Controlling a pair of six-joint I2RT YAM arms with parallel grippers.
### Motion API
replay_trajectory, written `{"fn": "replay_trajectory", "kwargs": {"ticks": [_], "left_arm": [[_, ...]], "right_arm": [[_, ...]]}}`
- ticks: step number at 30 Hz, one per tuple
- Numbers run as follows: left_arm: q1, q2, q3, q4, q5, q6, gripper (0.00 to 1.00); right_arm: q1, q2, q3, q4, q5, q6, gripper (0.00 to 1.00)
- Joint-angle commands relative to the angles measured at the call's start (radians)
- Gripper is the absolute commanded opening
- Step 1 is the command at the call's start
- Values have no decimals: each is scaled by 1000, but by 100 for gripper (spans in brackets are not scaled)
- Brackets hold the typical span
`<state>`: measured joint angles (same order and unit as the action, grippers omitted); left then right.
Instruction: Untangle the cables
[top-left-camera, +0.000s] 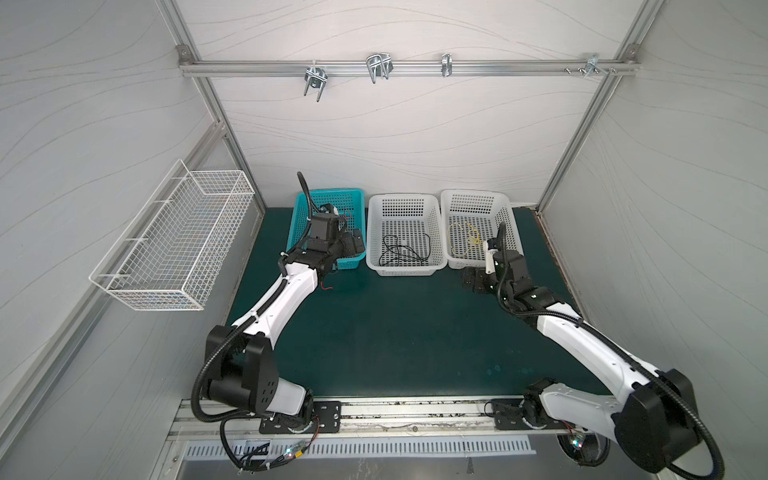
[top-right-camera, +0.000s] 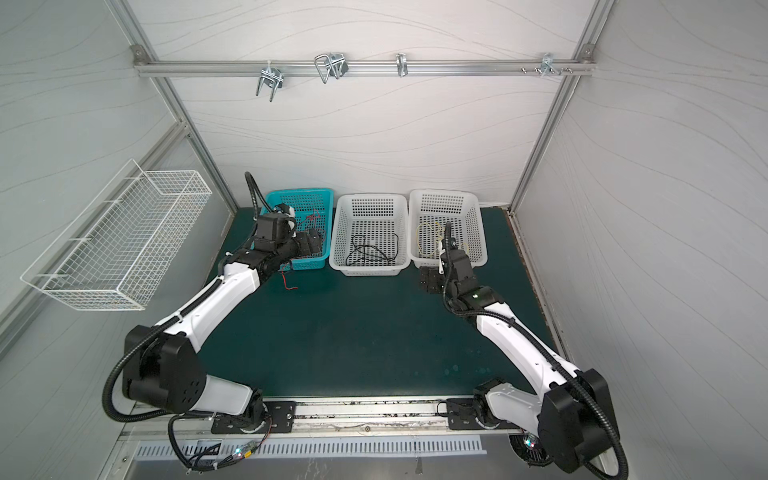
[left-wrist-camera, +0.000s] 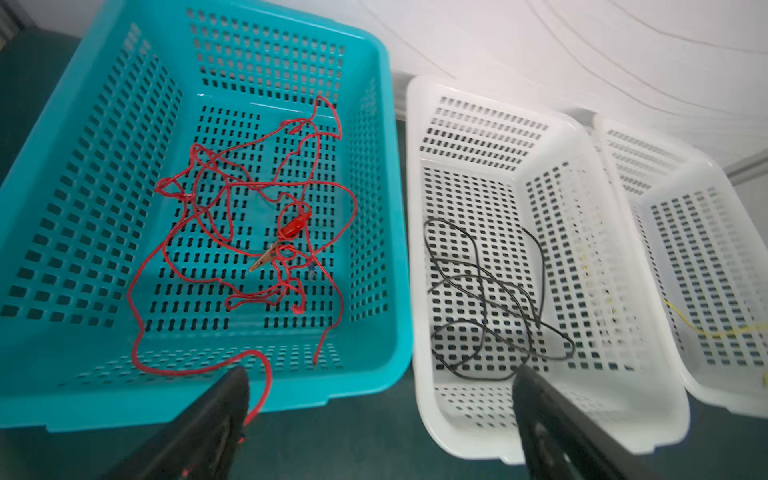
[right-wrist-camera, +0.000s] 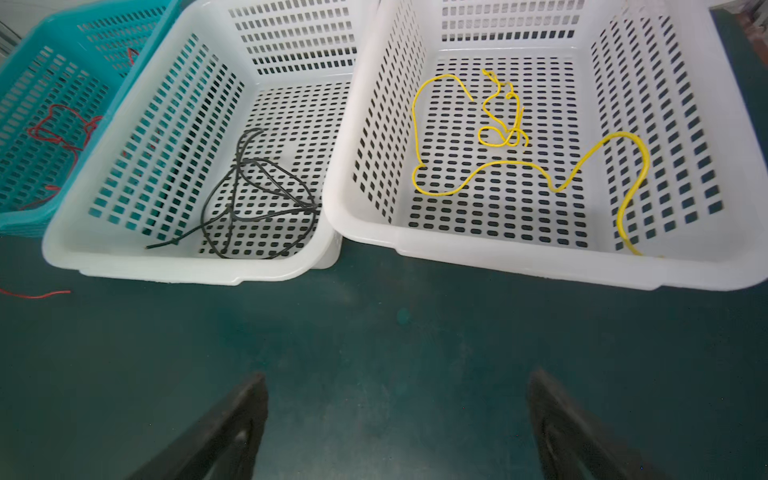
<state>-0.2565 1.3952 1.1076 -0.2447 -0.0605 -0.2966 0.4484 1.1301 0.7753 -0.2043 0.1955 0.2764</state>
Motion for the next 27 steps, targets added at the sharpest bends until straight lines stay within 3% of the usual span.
{"fn": "replay_trajectory", "kwargs": {"ticks": [1, 7, 12, 18, 27], "left_arm": [[-34, -98, -61, 66, -90, 63, 100], [-43, -320, -271, 119, -234, 51, 100], [-43, -400, -383, 94, -338, 63, 100], [-42, -414, -498, 188, -392, 117, 100], [-38, -293, -563, 382, -380, 233, 99]], "right_arm": [[-11, -26, -22, -11, 46, -49, 99], [-33, -42, -100, 100, 114, -152, 99], [-65, -54, -257, 360, 131, -260, 99], [-118, 9, -298, 485, 149, -306, 99], [-247, 227, -378, 853, 1, -325, 99]]}}
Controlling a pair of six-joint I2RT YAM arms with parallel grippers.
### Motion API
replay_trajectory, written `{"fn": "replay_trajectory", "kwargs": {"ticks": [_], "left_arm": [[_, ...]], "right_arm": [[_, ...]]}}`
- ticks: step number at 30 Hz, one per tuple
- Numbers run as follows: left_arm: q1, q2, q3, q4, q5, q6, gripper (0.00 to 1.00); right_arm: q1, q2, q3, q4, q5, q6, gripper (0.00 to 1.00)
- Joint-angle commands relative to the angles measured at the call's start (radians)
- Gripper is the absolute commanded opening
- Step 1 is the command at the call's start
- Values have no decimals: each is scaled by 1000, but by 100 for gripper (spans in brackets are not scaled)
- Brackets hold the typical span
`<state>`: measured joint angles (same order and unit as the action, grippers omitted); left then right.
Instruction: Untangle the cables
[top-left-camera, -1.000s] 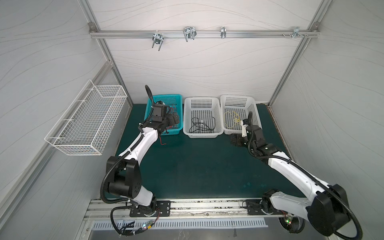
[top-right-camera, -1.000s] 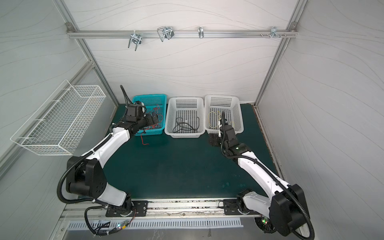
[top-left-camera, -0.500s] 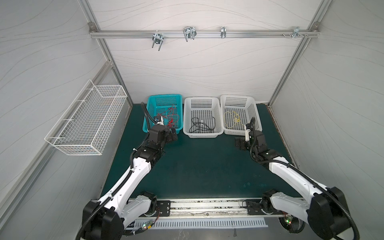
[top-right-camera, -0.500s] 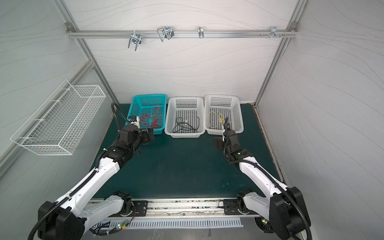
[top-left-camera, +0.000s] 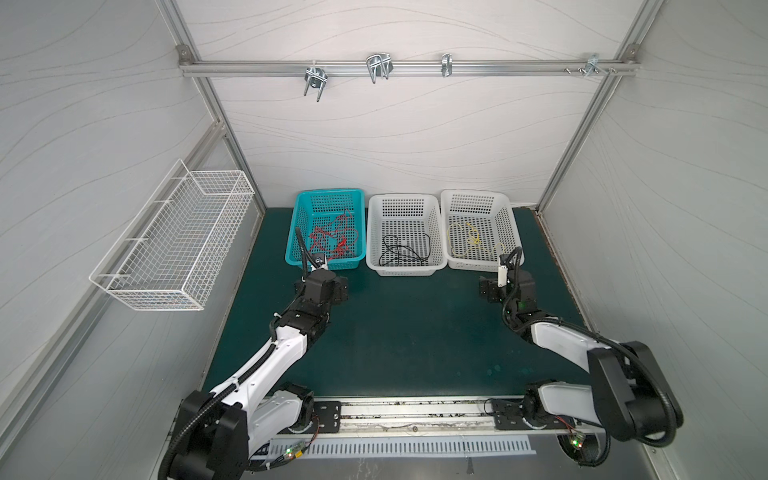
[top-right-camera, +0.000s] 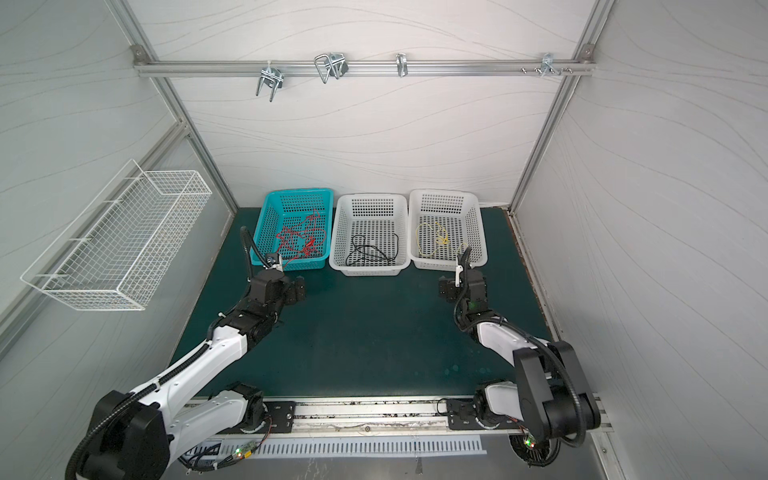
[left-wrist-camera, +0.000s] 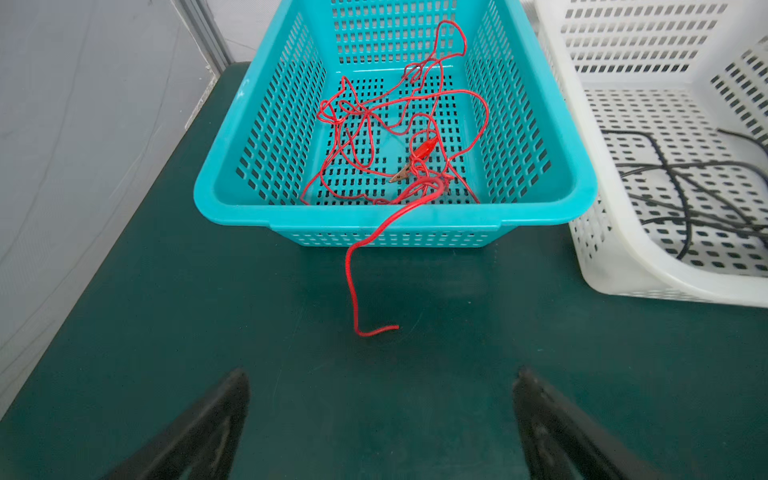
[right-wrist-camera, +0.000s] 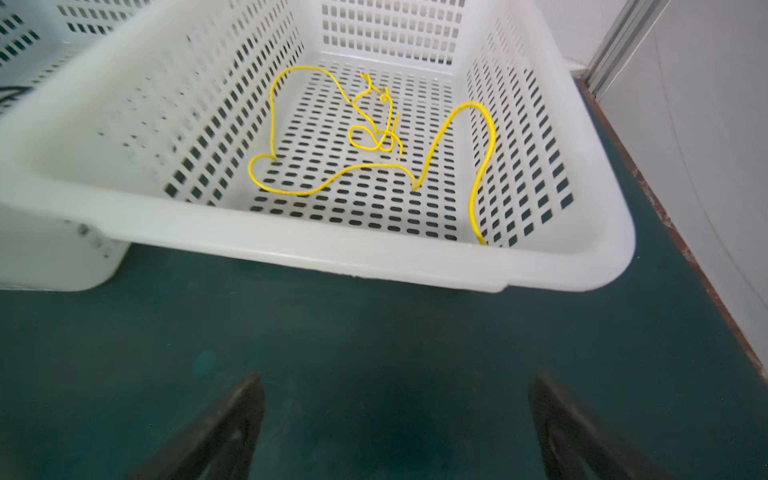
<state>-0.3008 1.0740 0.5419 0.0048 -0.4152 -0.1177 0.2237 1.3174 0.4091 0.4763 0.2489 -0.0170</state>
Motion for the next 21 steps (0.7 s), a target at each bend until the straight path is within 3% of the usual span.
{"fn": "replay_trajectory", "kwargs": {"ticks": [1, 7, 11, 15, 21], "left_arm": [[8, 40, -7, 164, -22, 67, 99], [27, 61, -62, 318, -16, 115, 99], [94, 55, -93, 376, 60, 129, 99], [183, 90, -175, 574, 111, 126, 99], [225, 271, -169, 745, 160, 140, 99]], "right_arm": [[-25, 46, -13, 189, -72, -48, 99], [-39, 235, -101, 573, -104, -86, 99], [-56, 244, -33, 433, -93, -49, 99], [-96, 248, 15, 348, -156, -19, 99], [-104, 251, 26, 333, -169, -14, 99]]}}
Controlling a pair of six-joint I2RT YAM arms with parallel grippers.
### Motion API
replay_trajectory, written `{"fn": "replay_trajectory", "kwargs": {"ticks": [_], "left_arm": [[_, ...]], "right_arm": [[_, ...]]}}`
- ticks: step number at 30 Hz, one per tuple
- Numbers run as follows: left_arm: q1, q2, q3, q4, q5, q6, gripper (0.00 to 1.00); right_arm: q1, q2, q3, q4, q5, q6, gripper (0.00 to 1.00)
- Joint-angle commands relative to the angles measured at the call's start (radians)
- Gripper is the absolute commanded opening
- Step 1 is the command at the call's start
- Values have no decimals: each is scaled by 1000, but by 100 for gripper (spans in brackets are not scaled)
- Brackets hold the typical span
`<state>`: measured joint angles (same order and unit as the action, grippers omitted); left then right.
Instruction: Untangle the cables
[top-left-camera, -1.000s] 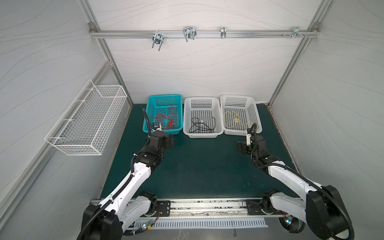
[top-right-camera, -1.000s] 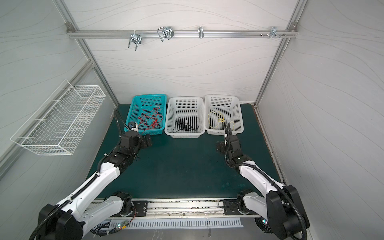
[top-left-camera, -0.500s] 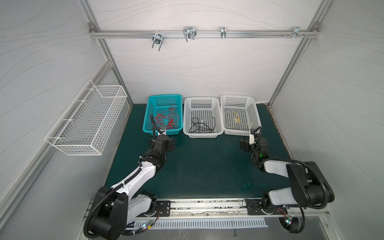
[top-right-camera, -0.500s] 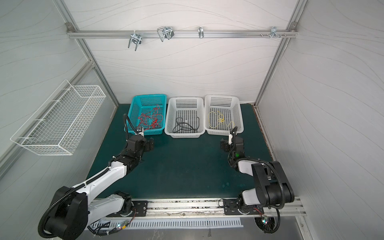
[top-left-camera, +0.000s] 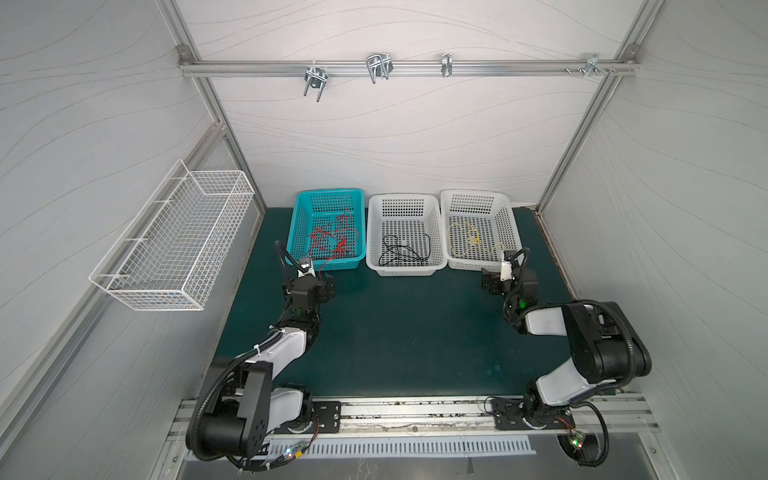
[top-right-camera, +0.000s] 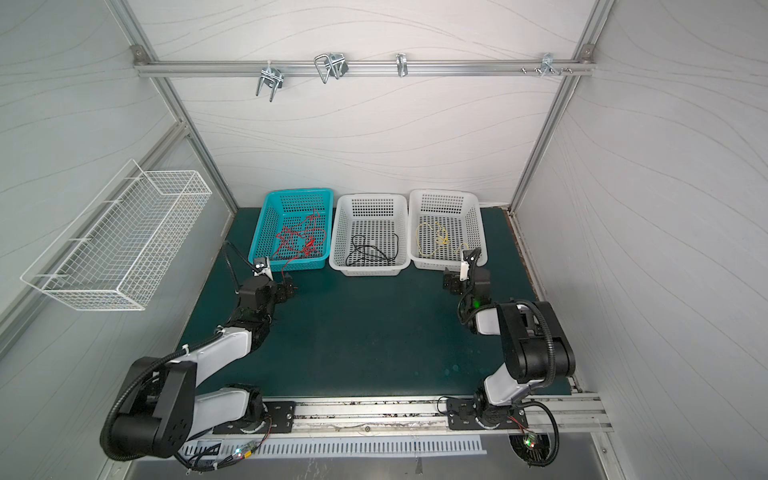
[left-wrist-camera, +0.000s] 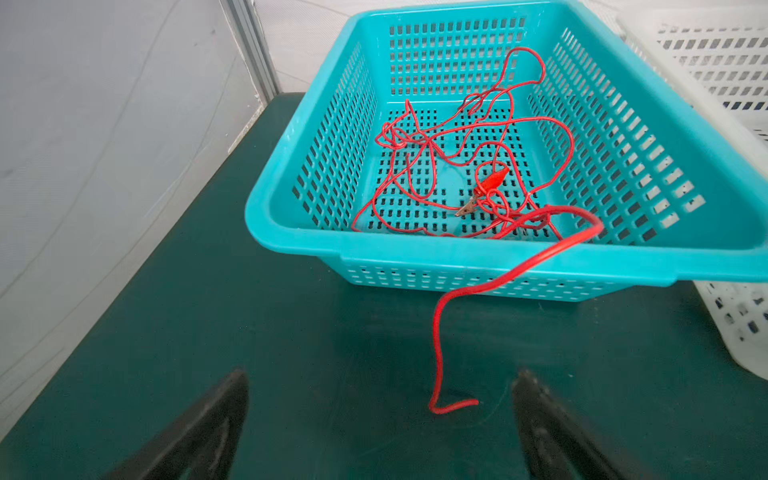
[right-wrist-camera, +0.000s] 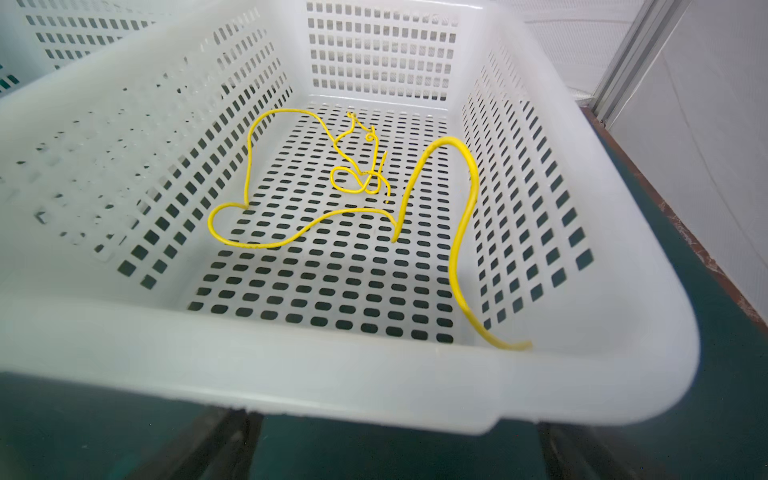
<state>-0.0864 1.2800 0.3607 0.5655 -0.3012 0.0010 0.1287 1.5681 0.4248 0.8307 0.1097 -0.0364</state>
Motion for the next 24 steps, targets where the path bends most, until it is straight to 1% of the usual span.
{"fn": "replay_trajectory", "kwargs": {"ticks": [1, 4, 6, 7, 8, 9, 10, 12, 18, 19, 20, 21, 24], "left_arm": [[14, 106, 17, 218, 44, 23, 99], [33, 203, 7, 327, 68, 19, 99], [40, 254, 13, 351, 68, 11, 99], [43, 285, 18, 391, 58, 11, 99], [46, 282, 22, 378, 63, 11, 99], [49, 263, 30, 322, 69, -1, 99], [50, 263, 42, 295, 54, -9, 99], [57, 280, 46, 322, 44, -14, 99], [60, 275, 50, 303, 45, -23, 100], [59, 275, 50, 302, 46, -22, 100], [60, 275, 50, 303, 45, -24, 100], [60, 275, 50, 303, 46, -24, 100], [60, 275, 49, 303, 46, -23, 100]], "right_arm": [[-15, 1, 16, -33, -43, 9, 99], [-30, 2, 24, -51, -77, 18, 99], [-31, 3, 25, -51, -81, 18, 99], [-33, 3, 25, -52, -83, 18, 99], [-33, 3, 25, -53, -84, 18, 99], [-34, 3, 26, -53, -86, 18, 99], [-34, 2, 26, -53, -85, 18, 99], [-34, 2, 26, -54, -85, 18, 99], [-34, 4, 28, -56, -87, 18, 99], [-34, 4, 25, -50, -94, 16, 99], [-32, 6, 25, -47, -151, -9, 99], [-33, 7, 25, -45, -160, -13, 99], [-36, 5, 28, -55, -135, -1, 99]]}}
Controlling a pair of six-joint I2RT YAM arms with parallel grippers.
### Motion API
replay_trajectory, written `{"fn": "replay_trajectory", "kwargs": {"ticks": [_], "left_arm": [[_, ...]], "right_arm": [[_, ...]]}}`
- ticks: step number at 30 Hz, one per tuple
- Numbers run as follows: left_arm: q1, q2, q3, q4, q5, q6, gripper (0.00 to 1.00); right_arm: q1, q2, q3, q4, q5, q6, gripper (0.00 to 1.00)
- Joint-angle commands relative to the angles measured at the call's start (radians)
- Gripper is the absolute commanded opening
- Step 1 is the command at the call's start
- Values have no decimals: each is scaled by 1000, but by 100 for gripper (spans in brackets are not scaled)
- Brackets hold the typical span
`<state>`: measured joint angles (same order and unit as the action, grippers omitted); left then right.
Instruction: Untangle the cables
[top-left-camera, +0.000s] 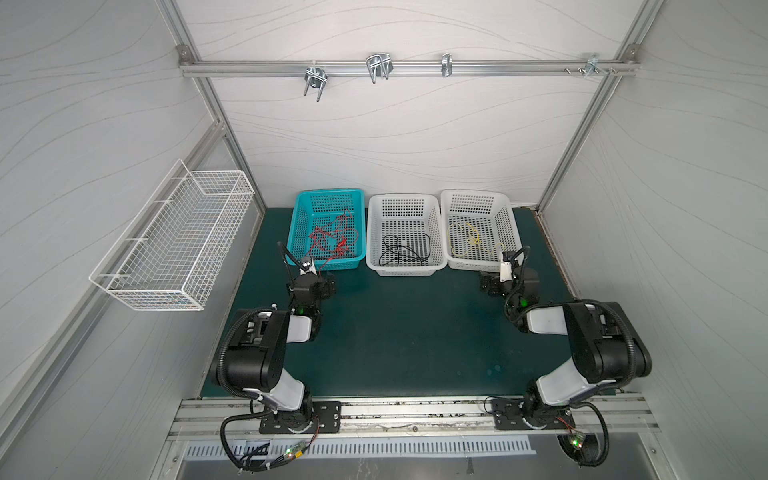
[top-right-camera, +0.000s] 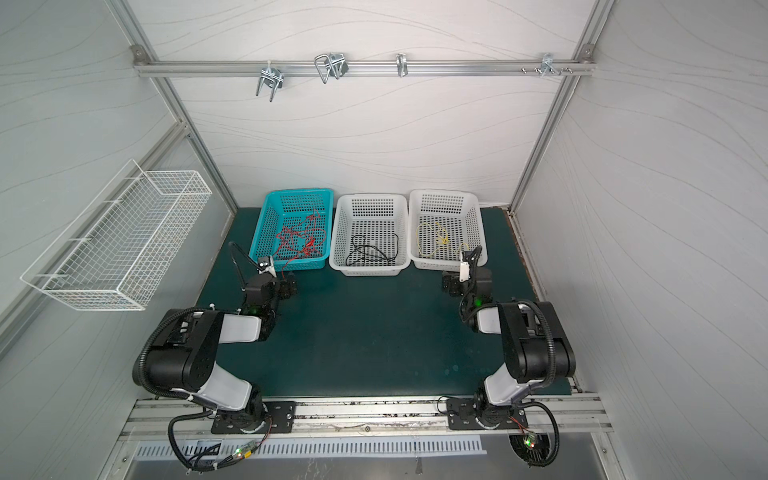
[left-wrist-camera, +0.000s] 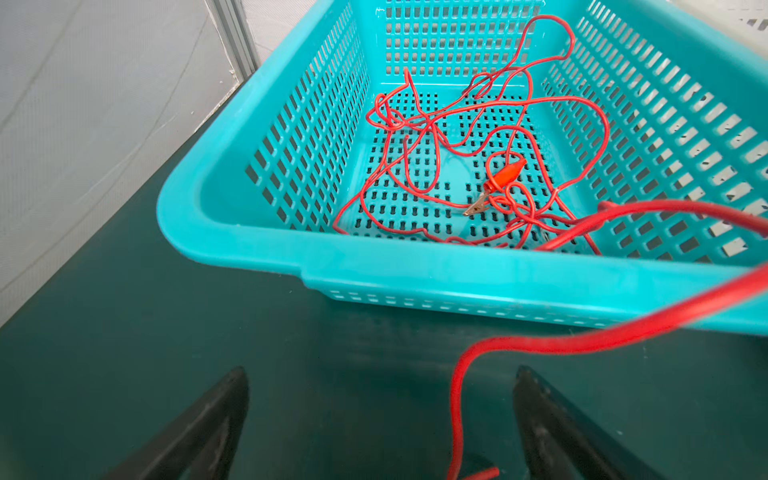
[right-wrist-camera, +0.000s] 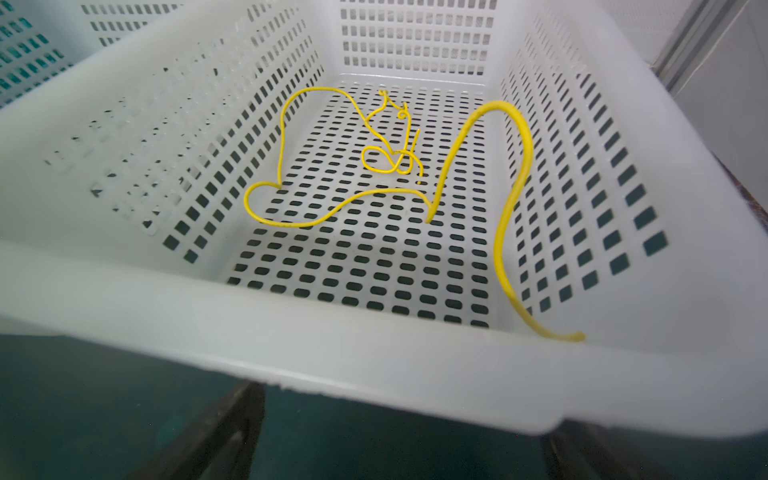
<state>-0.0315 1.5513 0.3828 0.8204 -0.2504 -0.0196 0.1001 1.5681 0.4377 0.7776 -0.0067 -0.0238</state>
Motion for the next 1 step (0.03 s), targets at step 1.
{"fn": "replay_trajectory", "kwargs": {"ticks": [1], "left_arm": [[5, 4, 27, 48, -5, -3, 100]], "right_arm": [[-8, 3, 16, -5, -16, -10, 99]]}}
